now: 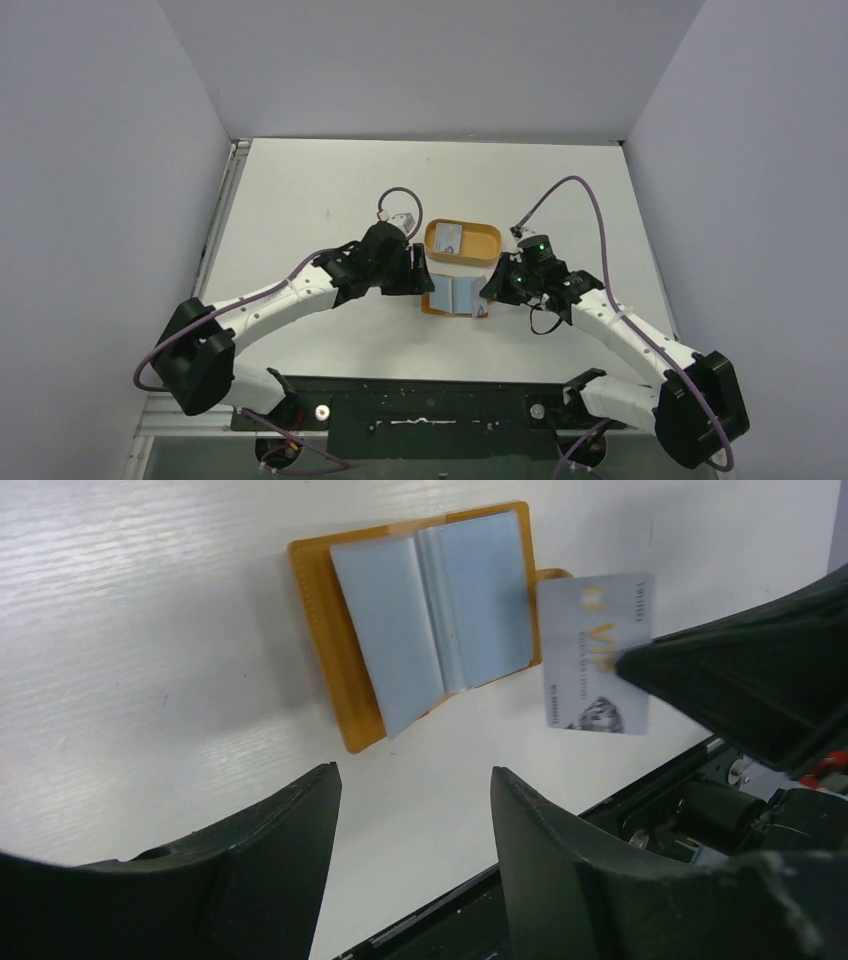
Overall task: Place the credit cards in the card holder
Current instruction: Pick up the credit card from the storage box, then insert the credit card into the card holder.
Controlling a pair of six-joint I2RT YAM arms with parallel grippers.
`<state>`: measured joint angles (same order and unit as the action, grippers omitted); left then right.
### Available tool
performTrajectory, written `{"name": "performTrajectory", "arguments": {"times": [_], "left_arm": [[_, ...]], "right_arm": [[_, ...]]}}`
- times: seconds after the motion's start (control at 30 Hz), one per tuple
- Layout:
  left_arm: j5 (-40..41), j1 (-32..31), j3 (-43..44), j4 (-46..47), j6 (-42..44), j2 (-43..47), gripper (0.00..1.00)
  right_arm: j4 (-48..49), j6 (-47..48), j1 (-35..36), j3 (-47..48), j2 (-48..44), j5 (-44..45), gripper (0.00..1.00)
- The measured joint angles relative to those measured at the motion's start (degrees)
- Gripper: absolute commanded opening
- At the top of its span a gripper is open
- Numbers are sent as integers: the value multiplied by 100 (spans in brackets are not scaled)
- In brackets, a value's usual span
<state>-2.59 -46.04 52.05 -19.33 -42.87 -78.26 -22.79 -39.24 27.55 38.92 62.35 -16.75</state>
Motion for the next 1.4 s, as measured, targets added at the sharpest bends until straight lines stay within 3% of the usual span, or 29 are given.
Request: {"name": "performTrajectory", "arguments": {"times": [0.2, 0.57, 1.4], "left_arm": [[-240, 0, 466, 254, -50, -809, 39], [-214, 63, 564, 350, -146, -1685, 18], [87, 227, 715, -59, -146, -2194, 9]], "right_arm": [[632, -59, 133, -328, 599, -24, 0], [1810, -308, 149, -433, 1060, -175, 0], [2697, -540, 59, -433, 2181, -636, 0]]}}
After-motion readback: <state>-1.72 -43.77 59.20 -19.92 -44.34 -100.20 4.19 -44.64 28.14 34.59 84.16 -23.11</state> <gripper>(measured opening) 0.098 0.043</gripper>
